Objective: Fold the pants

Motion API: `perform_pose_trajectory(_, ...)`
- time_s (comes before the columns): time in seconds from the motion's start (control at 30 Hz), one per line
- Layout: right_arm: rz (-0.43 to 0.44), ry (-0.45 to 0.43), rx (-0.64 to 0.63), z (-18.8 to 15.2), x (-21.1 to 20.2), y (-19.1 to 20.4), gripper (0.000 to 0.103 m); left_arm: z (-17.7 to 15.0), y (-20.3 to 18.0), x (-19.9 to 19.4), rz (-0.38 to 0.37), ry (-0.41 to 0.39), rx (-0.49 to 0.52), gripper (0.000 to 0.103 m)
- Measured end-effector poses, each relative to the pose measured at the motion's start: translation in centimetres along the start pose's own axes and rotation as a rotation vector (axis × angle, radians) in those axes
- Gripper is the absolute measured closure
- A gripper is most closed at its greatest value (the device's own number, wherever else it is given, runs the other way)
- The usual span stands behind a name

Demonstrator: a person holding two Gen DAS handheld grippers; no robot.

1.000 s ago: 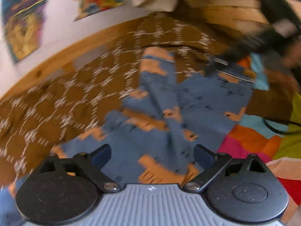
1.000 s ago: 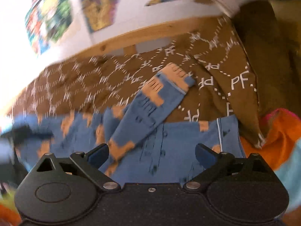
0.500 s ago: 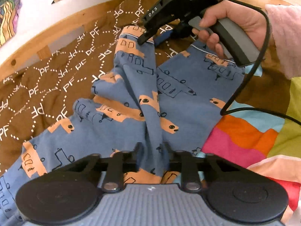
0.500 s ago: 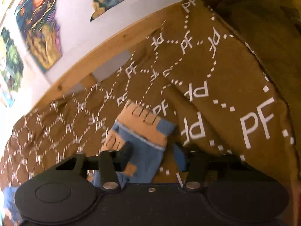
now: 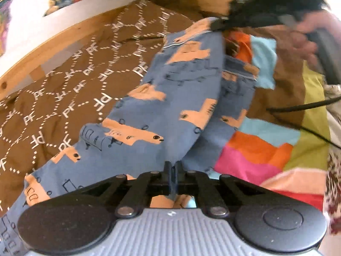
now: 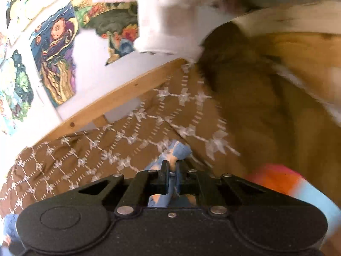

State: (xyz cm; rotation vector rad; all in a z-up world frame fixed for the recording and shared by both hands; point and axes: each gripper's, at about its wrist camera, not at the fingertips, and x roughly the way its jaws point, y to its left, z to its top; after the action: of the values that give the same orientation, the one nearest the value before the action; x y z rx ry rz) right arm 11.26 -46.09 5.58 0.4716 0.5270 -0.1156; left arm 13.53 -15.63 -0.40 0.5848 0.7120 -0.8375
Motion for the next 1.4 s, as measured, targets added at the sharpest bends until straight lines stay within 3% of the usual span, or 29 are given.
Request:
perform_pose_trajectory(0.07,-0.064,0.026,0.016,-1.8,-1.2,-0.6,0.097,0.0,-0.2,0.2,-0.027,0.025,0.023,0.095)
perform_pose_trajectory(0.1,-0.099,0.039,0.021,-2.9,-1.5,-1.0,0.097,0.0,-0.1,0.1,-0.040,0.027,0.023,0.081)
perform_pose_trajectory(0.13,-0.123,0.052,0.033,-3.8,-1.4,-1.4,0.097,0.2,0.2,0.1,-0.058,0.035,0.017,0.058)
perform_pose_trajectory(0.2,-0.149,0.076,0.069,-5.4,-1.4,-2.2,0.097,0.9,0.9,-0.4,-0.089,0.036,0.004,0.046)
perform_pose_trajectory(0.3,-0.165,0.080,0.115,-7.0,-1.4,-2.8,0.096,3.5,2.0,-1.0,-0.081,0.051,0.020,0.046)
perform_pose_trajectory(0.47,-0.180,0.020,0.086,-8.3,-1.6,-2.4,0.077,10.9,2.3,0.5,-0.037,0.051,0.066,0.043)
perform_pose_trajectory(0.6,-0.163,-0.009,0.078,-8.8,-1.9,-2.9,0.070,16.0,0.8,3.7,-0.102,-0.003,0.056,0.043)
perform_pose_trajectory(0.7,-0.150,-0.031,0.071,-9.0,-1.9,-3.4,0.067,18.0,-0.5,6.5,-0.142,-0.030,0.058,0.043)
perform_pose_trajectory(0.87,-0.135,-0.056,0.087,-9.1,-1.8,-3.9,0.066,18.9,-2.1,11.1,-0.161,0.027,0.041,0.046)
perform_pose_trajectory(0.9,-0.129,-0.061,0.096,-9.0,-1.7,-4.1,0.066,18.9,-2.0,11.8,-0.169,0.044,0.017,0.052)
perform_pose_trajectory(0.97,-0.127,-0.060,0.095,-8.8,-1.5,-4.1,0.068,18.8,-1.9,12.8,-0.180,0.077,-0.025,0.077)
perform_pose_trajectory(1.0,-0.133,-0.060,0.084,-8.8,-1.4,-4.0,0.078,18.8,-1.9,13.2,-0.170,0.091,-0.037,0.096)
perform_pose_trajectory(1.03,-0.136,-0.060,0.079,-8.8,-1.4,-4.0,0.088,18.8,-2.1,13.5,-0.152,0.105,-0.041,0.098)
perform_pose_trajectory(1.2,-0.152,-0.098,0.066,-8.8,-2.2,-3.7,0.097,18.9,-2.8,12.6,-0.138,0.079,-0.058,0.103)
perform_pose_trajectory(1.3,-0.167,-0.147,0.058,-8.6,-3.1,-3.7,0.097,19.7,-3.5,11.1,-0.146,0.028,-0.059,0.103)
perform_pose_trajectory(1.4,-0.168,-0.104,0.054,-8.5,-2.3,-4.0,0.094,20.0,-4.0,11.4,-0.116,0.027,-0.020,0.101)
